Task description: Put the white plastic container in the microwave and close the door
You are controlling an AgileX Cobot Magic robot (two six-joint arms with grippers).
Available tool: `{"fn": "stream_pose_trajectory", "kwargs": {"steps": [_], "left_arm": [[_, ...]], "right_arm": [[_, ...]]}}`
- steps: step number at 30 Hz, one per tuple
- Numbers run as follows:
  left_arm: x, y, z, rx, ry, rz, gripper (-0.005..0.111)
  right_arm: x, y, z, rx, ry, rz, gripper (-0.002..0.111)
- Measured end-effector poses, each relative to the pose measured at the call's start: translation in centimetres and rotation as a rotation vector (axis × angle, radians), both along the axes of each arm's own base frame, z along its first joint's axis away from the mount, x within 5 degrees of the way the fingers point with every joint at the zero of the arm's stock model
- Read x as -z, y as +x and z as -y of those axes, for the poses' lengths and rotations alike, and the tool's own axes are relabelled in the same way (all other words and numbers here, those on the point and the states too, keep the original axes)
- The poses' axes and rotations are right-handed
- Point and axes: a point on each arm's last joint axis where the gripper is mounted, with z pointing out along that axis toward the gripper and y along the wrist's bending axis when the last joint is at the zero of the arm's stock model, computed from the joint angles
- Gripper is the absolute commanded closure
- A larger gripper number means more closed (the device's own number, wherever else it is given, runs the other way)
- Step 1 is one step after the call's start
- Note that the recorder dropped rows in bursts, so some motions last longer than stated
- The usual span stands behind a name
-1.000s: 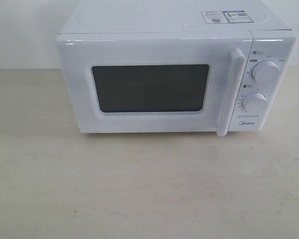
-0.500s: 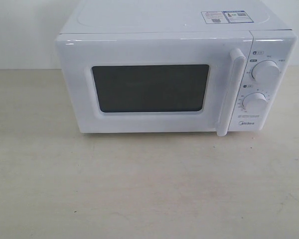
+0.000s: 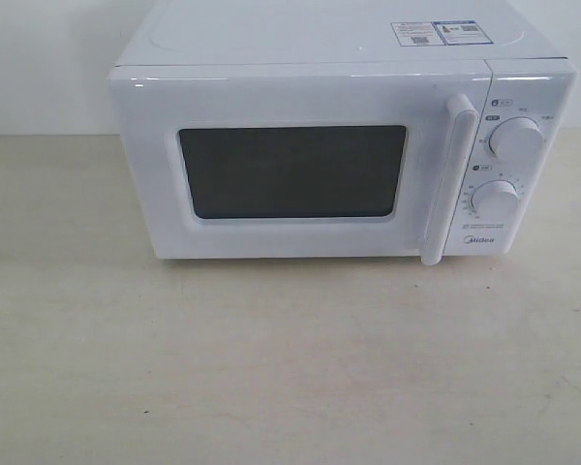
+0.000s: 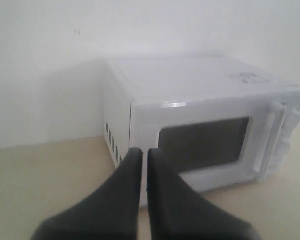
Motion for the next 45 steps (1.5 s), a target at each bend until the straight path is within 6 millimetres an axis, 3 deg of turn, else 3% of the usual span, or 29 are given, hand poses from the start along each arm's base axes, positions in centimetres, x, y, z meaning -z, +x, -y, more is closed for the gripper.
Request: {"fn": "stream_pose_trajectory", "kwargs": {"steps": [3,7,15,20,31,45], "left_arm": [[0.2,1.3,0.3,-0.013,-0.008,0.150,0.102],[3.0,3.4,0.7,-0.063,0.012,0.226,0.102],[11.1,6.1,0.7,-0.170,0.064,0.081,0.102],[14.6,6.5,0.8,-0.171,0.086,-0.012,0.102],[16.3,6.4,0.3,-0.244,0.118,-0.173,0.102],[16.5,6.3,-0.1,-0.327,0.027,-0.221,0.102]], "right_arm": [[0.0,0.0,0.0,0.000,0.000,0.000,0.108],[0.0,0.0,0.0,0.000,0.000,0.000,0.108],[0.0,0.0,0.0,0.000,0.000,0.000,0.108],[0.0,0.0,0.0,0.000,0.000,0.000,0.108],[0.0,0.0,0.0,0.000,0.000,0.000,0.108],[0.0,0.0,0.0,0.000,0.000,0.000,0.108]]}}
